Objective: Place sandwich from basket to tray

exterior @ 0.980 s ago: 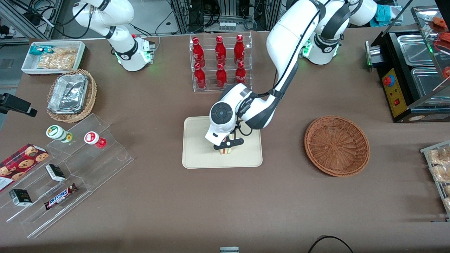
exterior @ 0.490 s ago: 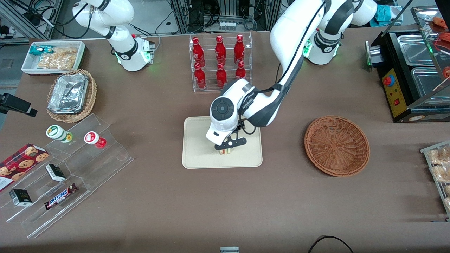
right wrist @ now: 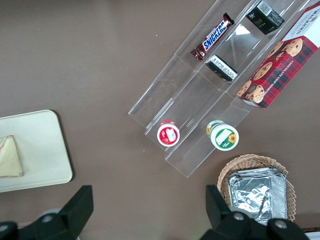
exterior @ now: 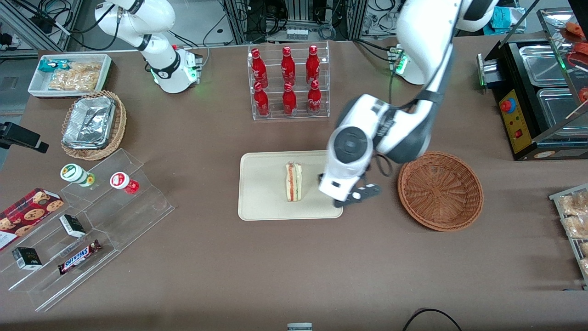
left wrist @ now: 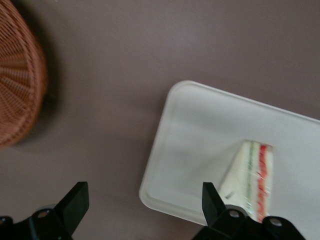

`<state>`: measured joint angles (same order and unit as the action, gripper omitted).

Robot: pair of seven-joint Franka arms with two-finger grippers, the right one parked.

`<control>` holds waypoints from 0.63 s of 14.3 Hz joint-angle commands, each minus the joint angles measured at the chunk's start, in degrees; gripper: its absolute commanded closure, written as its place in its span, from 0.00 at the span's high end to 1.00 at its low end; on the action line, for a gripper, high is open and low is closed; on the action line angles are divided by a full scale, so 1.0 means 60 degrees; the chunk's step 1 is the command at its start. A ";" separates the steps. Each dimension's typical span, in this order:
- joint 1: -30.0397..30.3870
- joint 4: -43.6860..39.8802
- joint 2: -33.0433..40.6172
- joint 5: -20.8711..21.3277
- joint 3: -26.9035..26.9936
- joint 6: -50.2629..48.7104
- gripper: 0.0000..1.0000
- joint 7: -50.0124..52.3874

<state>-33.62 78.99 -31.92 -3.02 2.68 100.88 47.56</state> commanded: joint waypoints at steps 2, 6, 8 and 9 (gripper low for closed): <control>0.1002 0.2212 0.1961 -0.0009 -0.0094 0.0017 1.00 -0.1799; 0.1837 0.3051 0.3003 -0.0038 -0.0080 -0.0419 1.00 -0.3294; 0.2014 0.3313 0.3674 -0.0024 0.0094 -0.0963 1.00 -0.4056; 0.2203 0.3518 0.4056 -0.0009 0.0169 -0.1124 1.00 -0.4538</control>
<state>-22.02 95.54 -13.79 -3.10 3.23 95.56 25.06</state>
